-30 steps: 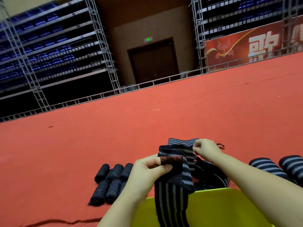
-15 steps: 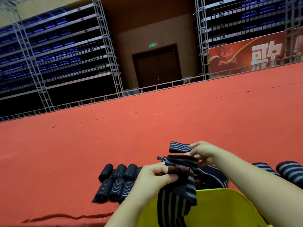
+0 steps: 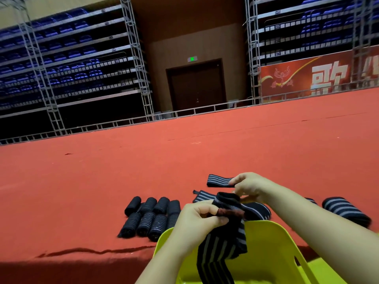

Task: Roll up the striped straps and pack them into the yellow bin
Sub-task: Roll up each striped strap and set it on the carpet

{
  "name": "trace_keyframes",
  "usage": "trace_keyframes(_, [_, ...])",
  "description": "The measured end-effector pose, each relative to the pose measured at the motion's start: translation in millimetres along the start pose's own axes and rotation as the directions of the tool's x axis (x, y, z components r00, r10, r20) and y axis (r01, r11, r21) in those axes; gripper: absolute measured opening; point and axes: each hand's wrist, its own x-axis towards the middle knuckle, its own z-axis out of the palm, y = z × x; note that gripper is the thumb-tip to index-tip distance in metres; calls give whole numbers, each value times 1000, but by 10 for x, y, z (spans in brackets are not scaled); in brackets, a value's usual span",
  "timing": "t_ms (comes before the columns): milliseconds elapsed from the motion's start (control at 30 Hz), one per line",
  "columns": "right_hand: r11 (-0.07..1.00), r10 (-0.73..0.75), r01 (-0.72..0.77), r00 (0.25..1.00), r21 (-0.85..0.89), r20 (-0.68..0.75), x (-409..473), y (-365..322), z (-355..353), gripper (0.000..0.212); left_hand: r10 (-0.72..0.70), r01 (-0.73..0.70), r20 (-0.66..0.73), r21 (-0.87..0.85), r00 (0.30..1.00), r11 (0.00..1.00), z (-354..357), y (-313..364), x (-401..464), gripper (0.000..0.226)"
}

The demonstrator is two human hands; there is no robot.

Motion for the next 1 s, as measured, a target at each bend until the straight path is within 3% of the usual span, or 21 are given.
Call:
trace_keyframes(200, [901,-197,204,979,382,-59,-613,-39,-148,36,5,-41,-124,-285,992,958,49,111,-307,11])
trace_keyframes(300, [859,-285,281,957,428,-57,-1063,48,-196,36,-50,-10,-164,-344,985,939,54,122,-492,14])
trace_keyframes(467, [886,-390,409,912,217,-127,-1567,498,-27,32,-77,16,-162,-353,984,936,75,131,-711,14])
trace_keyframes(633, [913,-367,402,883,70,-291,-1570,792,148,12,-112,23,-172,-451,979,892,37,192,-846,16])
trace_keyframes(767, [900,-436,382,767,-211,-470,-1579,896,277,15,-151,19,-220,-509,964,860,-1,208,-852,14])
trace_keyframes(800, [899,-438,362,767,-248,-469,-1579,932,301,16,-162,19,-229,-522,960,852,-7,203,-849,14])
trace_keyframes(833, [909,-409,317,807,-271,-425,-1575,966,316,16,-168,17,-234,-536,958,844,-10,206,-847,14])
trace_keyframes(900, [941,-205,142,961,-306,-186,-1593,973,370,25,-168,7,-242,-552,956,834,-4,210,-832,14])
trace_keyframes(967, [926,3,9,1000,-378,31,-1567,997,426,43,-161,-3,-245,-559,956,829,16,223,-816,14])
trace_keyframes(1000, [905,-4,22,999,-425,43,-1529,1015,448,46,-160,-7,-245,-567,956,824,28,236,-810,14])
